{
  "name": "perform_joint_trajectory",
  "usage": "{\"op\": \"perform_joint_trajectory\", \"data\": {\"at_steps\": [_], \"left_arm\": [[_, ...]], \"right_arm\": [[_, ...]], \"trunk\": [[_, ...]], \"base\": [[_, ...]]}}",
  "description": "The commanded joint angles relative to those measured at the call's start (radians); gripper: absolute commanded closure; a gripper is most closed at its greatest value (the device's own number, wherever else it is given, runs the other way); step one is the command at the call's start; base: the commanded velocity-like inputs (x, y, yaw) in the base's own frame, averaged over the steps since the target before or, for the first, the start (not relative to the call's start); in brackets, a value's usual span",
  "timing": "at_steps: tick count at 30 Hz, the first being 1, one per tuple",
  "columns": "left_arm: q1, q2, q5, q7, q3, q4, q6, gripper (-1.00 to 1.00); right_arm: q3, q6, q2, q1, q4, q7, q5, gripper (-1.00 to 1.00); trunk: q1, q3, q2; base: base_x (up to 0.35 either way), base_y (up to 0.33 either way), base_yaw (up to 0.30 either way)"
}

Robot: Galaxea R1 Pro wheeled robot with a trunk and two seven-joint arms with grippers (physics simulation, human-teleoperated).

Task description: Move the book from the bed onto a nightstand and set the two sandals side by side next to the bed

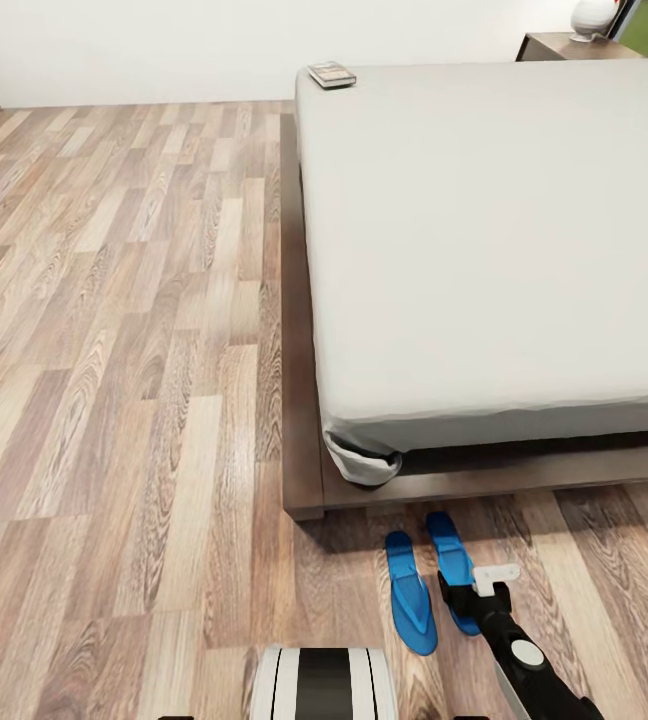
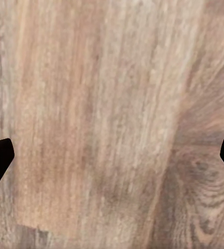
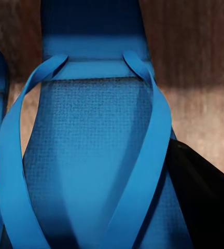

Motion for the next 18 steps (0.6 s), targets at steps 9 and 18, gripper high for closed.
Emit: {"op": "perform_joint_trajectory", "data": {"at_steps": [9,18], "left_arm": [[0.000,0.000,0.006,-0.002,-0.008,0.001,-0.004,-1.00],[0.000,0.000,0.006,-0.002,-0.009,0.001,-0.005,-1.00]], "right_arm": [[-0.005,-0.041,0.000,-0.003,0.021,0.005,0.007,1.00],[-0.006,-0.051,-0.001,-0.006,0.028,0.005,0.005,1.00]], "trunk": [[0.000,-0.001,0.000],[0.000,-0.001,0.000]], "base": [[0.000,0.000,0.000],[0.000,0.000,0.000]]}}
